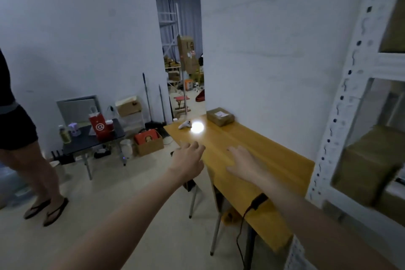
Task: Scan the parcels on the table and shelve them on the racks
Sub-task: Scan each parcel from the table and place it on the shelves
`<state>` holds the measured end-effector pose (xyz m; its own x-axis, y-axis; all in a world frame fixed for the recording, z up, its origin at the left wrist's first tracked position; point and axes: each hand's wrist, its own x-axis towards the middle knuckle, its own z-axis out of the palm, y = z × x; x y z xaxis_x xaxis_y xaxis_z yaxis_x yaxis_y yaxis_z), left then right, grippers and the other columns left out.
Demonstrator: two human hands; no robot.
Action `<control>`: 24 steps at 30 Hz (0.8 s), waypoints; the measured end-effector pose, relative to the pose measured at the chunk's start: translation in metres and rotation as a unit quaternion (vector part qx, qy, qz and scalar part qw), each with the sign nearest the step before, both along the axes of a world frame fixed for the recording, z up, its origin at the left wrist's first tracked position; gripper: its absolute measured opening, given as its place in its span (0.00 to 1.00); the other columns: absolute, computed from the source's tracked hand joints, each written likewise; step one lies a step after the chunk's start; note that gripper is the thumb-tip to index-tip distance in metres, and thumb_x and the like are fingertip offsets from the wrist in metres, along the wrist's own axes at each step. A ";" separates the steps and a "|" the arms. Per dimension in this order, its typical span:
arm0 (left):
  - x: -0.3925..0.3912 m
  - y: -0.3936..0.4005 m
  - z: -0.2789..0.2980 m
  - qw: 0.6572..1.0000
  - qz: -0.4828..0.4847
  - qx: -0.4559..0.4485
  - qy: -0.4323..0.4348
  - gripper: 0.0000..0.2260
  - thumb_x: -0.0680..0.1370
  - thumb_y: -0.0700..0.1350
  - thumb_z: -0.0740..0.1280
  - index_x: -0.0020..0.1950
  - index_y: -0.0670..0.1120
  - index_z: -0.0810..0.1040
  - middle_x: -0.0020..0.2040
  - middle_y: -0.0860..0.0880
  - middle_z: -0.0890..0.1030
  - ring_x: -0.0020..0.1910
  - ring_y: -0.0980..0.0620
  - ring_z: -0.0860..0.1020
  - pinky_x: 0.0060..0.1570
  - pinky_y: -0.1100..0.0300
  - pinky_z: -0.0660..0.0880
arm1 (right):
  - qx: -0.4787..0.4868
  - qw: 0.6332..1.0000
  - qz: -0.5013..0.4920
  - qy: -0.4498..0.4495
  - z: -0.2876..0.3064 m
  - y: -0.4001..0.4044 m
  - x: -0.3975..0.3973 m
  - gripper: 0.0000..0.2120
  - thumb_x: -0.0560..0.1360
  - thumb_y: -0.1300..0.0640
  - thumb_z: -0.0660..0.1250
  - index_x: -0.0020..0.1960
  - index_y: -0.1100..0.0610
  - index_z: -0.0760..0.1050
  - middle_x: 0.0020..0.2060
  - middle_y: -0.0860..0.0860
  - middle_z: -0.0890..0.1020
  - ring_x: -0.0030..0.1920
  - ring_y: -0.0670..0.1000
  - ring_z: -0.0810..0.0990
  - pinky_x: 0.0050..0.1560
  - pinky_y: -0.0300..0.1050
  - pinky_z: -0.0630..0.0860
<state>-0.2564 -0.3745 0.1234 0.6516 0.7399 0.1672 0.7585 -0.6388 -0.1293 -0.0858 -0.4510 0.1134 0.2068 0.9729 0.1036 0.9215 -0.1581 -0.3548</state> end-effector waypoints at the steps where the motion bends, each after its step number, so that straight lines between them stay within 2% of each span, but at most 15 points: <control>1: 0.005 0.024 -0.001 1.000 -0.002 -0.001 0.002 0.21 0.81 0.51 0.58 0.73 0.48 0.63 0.68 0.46 0.69 0.66 0.44 0.69 0.56 0.50 0.74 | -0.004 1.000 -0.004 -0.002 0.000 0.023 0.008 0.27 0.76 0.51 0.65 0.72 0.52 0.62 0.64 0.53 0.69 0.62 0.54 0.72 0.57 0.48 0.74; 5: 0.011 0.108 -0.005 1.000 -0.008 0.002 0.000 0.21 0.81 0.51 0.58 0.72 0.48 0.64 0.67 0.47 0.70 0.64 0.45 0.70 0.54 0.51 0.73 | -0.025 1.000 -0.013 -0.005 0.000 0.110 0.021 0.26 0.76 0.51 0.65 0.72 0.52 0.62 0.66 0.53 0.68 0.64 0.54 0.70 0.56 0.46 0.71; 11: 0.010 0.243 -0.027 1.000 -0.011 -0.019 -0.004 0.21 0.81 0.52 0.58 0.73 0.48 0.63 0.66 0.46 0.70 0.64 0.45 0.70 0.53 0.49 0.76 | -0.035 0.999 -0.027 -0.006 -0.024 0.241 0.016 0.27 0.74 0.50 0.67 0.71 0.53 0.64 0.65 0.53 0.69 0.62 0.53 0.72 0.57 0.50 0.75; 16: 0.014 0.372 -0.045 0.998 -0.056 -0.008 0.013 0.21 0.81 0.52 0.57 0.73 0.48 0.62 0.69 0.46 0.68 0.66 0.45 0.69 0.51 0.51 0.73 | -0.020 0.998 -0.063 0.025 -0.051 0.358 0.019 0.27 0.73 0.50 0.68 0.70 0.54 0.65 0.66 0.53 0.68 0.64 0.53 0.69 0.60 0.47 0.73; 20: 0.019 0.462 -0.047 0.995 -0.097 -0.019 0.026 0.22 0.82 0.52 0.56 0.75 0.48 0.60 0.73 0.46 0.64 0.69 0.45 0.67 0.58 0.51 0.71 | -0.037 0.990 -0.116 0.076 -0.057 0.428 0.022 0.28 0.74 0.52 0.68 0.70 0.55 0.63 0.68 0.53 0.65 0.66 0.54 0.67 0.61 0.47 0.72; 24: 0.039 0.534 -0.050 0.992 -0.126 -0.019 0.019 0.22 0.81 0.53 0.57 0.74 0.49 0.62 0.70 0.47 0.68 0.67 0.45 0.69 0.58 0.51 0.73 | -0.043 0.983 -0.165 0.069 -0.062 0.478 0.034 0.30 0.73 0.53 0.68 0.72 0.53 0.61 0.68 0.52 0.64 0.65 0.54 0.68 0.57 0.49 0.75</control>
<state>-0.2169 0.1597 0.0731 0.8218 0.5582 0.1144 0.5694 -0.8123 -0.1261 -0.0522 0.0267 0.0513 0.5187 0.8546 -0.0265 0.7592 -0.4746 -0.4455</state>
